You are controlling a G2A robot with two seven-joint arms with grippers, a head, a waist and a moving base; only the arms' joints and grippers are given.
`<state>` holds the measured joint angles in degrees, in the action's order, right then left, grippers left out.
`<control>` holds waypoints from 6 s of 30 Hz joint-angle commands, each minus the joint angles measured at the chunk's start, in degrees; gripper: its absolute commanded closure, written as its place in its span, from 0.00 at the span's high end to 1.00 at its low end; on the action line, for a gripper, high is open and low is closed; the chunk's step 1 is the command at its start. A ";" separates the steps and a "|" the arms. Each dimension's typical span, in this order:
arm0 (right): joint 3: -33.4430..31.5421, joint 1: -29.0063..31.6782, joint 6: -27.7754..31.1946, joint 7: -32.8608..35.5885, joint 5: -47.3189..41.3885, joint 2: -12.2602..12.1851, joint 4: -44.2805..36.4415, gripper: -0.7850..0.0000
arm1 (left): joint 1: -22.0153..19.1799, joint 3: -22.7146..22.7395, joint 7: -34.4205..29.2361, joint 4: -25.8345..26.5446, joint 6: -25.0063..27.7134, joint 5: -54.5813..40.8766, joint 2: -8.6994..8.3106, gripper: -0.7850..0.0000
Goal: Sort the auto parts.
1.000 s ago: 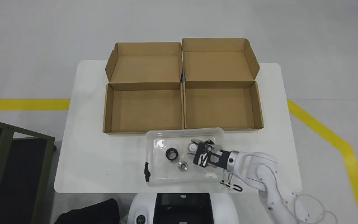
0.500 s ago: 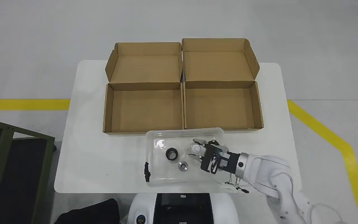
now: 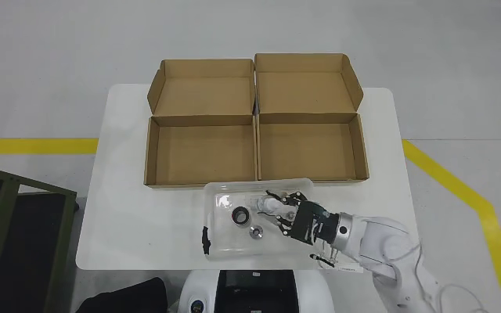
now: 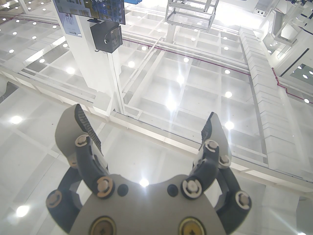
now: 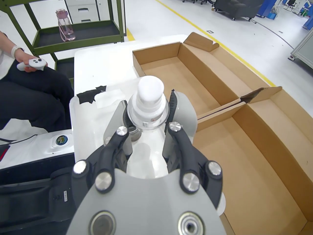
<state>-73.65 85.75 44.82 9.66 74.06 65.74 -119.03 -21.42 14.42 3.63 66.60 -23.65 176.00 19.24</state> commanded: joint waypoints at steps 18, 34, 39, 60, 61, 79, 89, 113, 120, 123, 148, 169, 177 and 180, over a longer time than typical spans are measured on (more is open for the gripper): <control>-0.27 -4.49 -4.42 -11.26 -8.06 0.33 -2.83 0.00 | 0.00 0.00 0.00 0.00 0.00 0.00 0.00 1.00; -2.40 -4.11 -9.42 -22.81 -9.84 0.73 -5.82 0.00 | 0.00 0.00 0.00 0.00 0.00 0.00 0.00 1.00; -2.74 -4.86 -9.81 -24.07 -10.12 0.82 -6.49 0.00 | 0.00 0.00 0.00 0.00 0.00 0.00 0.00 1.00; 1.81 -8.53 -10.87 -18.20 -7.97 1.27 1.63 0.00 | 0.00 0.00 0.00 0.00 0.00 0.00 0.00 1.00; 2.16 -8.66 -11.21 -17.47 -7.68 1.30 2.53 0.00 | 0.00 0.00 0.00 0.00 0.00 0.00 0.00 1.00; 4.13 -16.03 -18.51 -0.92 -5.05 1.84 14.10 0.00 | 0.00 0.00 0.00 0.00 0.00 0.00 0.00 1.00; 7.21 -21.32 -20.28 3.08 -7.66 2.74 22.45 0.00 | 0.00 0.00 0.00 0.00 0.00 0.00 0.00 1.00; 12.84 -29.56 -22.95 8.69 -9.65 4.69 35.65 0.18 | 0.00 0.00 0.00 0.00 0.00 0.00 0.00 1.00; 13.11 -29.53 -22.58 8.49 -9.30 4.84 36.72 1.00 | 0.00 0.00 0.00 0.00 0.00 0.00 0.00 1.00; 12.87 -29.47 -22.10 8.44 -9.59 4.84 36.90 1.00 | 0.00 0.00 0.00 0.00 0.00 0.00 0.00 1.00; 1.68 -13.20 4.10 28.73 -10.46 -0.56 5.46 1.00 | 0.00 0.00 0.00 0.00 0.00 0.00 0.00 1.00; 7.29 -9.31 7.28 42.52 1.15 -2.86 2.01 1.00 | 0.00 0.00 0.00 0.00 0.00 0.00 0.00 1.00; 11.23 -11.99 4.91 44.89 3.64 -3.08 4.63 0.89 | 0.00 0.00 0.00 0.00 0.00 0.00 0.00 1.00; 12.93 -13.17 4.05 45.76 4.41 -3.05 5.44 0.80 | 0.00 0.00 0.00 0.00 0.00 0.00 0.00 1.00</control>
<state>-61.36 73.04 49.25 55.03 78.05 62.69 -113.84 -21.42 14.42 3.63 66.60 -23.65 176.00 19.24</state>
